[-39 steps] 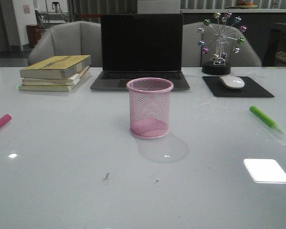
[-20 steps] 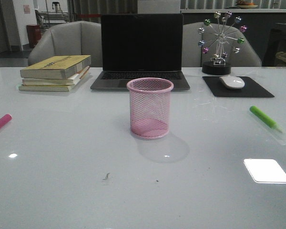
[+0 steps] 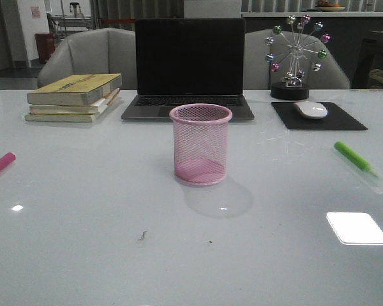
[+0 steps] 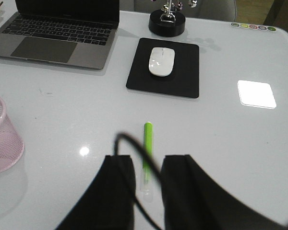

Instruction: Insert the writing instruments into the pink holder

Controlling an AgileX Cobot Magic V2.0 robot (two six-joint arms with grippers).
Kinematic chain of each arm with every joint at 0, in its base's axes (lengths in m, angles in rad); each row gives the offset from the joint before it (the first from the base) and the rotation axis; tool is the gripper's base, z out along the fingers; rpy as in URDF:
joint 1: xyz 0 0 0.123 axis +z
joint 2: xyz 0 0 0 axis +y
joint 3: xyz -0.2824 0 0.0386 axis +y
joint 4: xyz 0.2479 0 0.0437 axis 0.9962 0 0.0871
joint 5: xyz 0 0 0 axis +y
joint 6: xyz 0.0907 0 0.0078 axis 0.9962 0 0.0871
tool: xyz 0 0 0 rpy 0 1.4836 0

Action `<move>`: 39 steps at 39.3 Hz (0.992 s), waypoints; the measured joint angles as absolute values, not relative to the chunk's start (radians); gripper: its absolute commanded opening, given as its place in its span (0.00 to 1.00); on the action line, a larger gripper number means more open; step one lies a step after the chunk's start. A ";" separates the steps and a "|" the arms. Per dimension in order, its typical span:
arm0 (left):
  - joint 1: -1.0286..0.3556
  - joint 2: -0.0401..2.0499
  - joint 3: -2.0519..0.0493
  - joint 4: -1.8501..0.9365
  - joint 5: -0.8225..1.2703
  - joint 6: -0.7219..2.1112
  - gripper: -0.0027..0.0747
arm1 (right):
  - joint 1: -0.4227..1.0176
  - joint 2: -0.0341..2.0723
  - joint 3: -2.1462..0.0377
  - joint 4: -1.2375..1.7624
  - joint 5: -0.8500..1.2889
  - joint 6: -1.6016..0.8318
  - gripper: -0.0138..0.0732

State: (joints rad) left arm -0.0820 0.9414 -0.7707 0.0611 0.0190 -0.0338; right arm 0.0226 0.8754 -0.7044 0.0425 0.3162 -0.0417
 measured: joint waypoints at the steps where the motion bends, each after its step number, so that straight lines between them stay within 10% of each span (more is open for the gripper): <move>1: -0.082 0.941 -0.771 0.061 0.019 -0.034 0.59 | 0.023 0.875 -0.704 0.043 0.318 -0.042 0.51; 39: -0.082 0.945 -0.771 0.061 0.019 -0.034 0.59 | 0.024 0.967 -0.916 0.014 0.431 -0.042 0.63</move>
